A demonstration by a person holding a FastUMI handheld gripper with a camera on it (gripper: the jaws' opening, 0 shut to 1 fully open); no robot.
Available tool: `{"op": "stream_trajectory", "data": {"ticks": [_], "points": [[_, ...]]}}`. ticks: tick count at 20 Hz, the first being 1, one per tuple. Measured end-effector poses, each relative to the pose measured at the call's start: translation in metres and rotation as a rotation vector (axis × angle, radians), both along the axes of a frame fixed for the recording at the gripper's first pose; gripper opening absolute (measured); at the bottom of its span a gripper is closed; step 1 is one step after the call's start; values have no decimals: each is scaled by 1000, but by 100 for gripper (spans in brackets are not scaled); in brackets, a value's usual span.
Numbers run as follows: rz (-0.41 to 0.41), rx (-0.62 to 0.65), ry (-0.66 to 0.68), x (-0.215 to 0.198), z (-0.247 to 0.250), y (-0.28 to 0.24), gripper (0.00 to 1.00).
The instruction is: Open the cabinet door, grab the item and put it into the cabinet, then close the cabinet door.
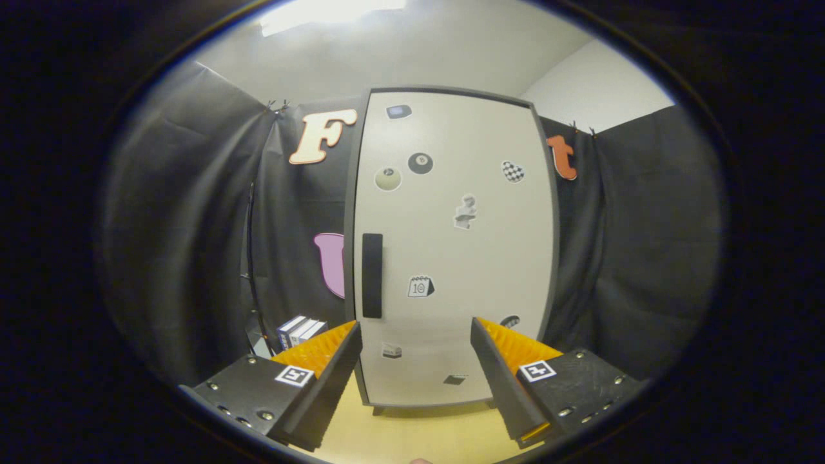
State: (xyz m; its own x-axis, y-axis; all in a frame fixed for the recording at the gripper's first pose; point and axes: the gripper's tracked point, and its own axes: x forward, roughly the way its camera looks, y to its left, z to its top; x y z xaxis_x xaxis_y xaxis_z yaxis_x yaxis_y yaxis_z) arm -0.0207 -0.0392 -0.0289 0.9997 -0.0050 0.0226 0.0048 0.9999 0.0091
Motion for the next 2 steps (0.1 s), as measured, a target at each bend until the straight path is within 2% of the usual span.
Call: {"op": "stream_trajectory", "data": {"ticks": [2], "points": [[-25, 2, 7, -27, 1, -12, 100]]}}
